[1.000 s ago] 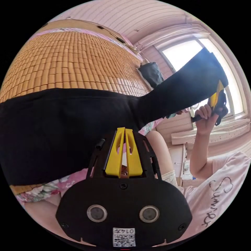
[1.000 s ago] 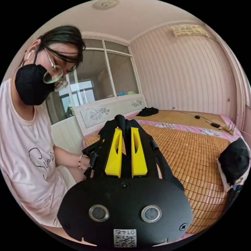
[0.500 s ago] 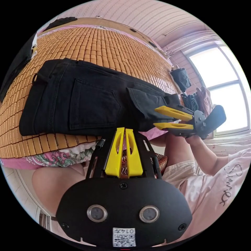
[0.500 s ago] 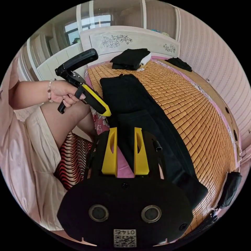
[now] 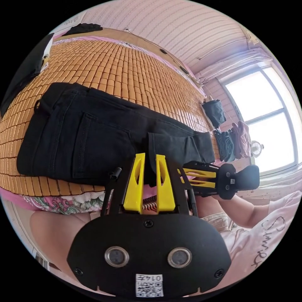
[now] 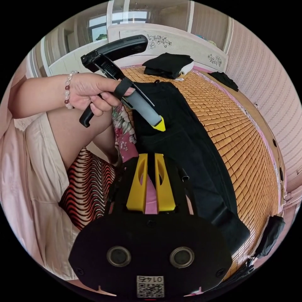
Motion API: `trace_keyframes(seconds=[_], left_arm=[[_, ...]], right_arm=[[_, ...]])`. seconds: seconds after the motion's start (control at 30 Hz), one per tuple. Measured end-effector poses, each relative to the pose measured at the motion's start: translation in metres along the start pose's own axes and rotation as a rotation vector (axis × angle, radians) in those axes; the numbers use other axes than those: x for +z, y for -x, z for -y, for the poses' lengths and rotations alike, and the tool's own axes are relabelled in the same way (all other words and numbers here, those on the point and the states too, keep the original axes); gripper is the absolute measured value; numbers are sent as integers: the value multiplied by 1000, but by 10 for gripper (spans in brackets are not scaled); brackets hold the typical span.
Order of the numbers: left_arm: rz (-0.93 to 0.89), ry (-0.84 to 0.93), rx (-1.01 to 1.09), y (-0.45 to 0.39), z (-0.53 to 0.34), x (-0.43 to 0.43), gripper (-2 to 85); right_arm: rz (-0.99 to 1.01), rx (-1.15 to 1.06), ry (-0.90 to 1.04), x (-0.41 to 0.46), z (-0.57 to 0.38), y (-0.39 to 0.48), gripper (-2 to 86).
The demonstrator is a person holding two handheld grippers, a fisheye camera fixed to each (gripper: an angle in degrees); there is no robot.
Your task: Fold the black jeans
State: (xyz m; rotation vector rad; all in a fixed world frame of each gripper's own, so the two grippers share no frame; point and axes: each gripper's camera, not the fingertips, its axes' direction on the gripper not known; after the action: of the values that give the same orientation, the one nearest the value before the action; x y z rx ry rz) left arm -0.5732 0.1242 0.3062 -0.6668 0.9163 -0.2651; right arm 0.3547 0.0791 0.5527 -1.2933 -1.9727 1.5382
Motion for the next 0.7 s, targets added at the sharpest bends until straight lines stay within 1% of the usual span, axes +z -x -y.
trace_keyframes(seconds=[0.07, 0.13, 0.2, 0.27, 0.33, 0.4, 0.47, 0.53, 0.63, 0.7], left_arm=[[2, 18, 8, -6, 1, 3, 81], [15, 62, 10, -10, 1, 11, 88], [44, 83, 16, -14, -2, 18, 79], [61, 92, 74, -25, -6, 16, 41], [71, 59, 115, -34, -12, 7, 26], [83, 26, 151, -46, -19, -3, 14], [86, -31, 207, -66, -27, -19, 5], [97, -73, 266, -84, -28, -32, 1], [89, -149, 366, -112, -25, -57, -3], [74, -202, 381, -119, -22, -76, -4]], right_arm=[[7, -3, -14, -6, 7, 7, 96], [-13, -10, -11, -4, 11, 15, 110], [-63, -21, 21, 6, 14, 22, 97], [-210, -15, 14, 6, 18, 28, 38], [-209, -10, 25, 1, 24, 27, 18], [-169, 39, -7, -8, 25, 19, 12], [-126, 110, -62, -27, 25, 5, 9], [-125, 149, -117, -45, 25, -3, 8], [-153, 155, -220, -77, 28, -14, 7], [-104, 191, -296, -91, 37, -28, 7]])
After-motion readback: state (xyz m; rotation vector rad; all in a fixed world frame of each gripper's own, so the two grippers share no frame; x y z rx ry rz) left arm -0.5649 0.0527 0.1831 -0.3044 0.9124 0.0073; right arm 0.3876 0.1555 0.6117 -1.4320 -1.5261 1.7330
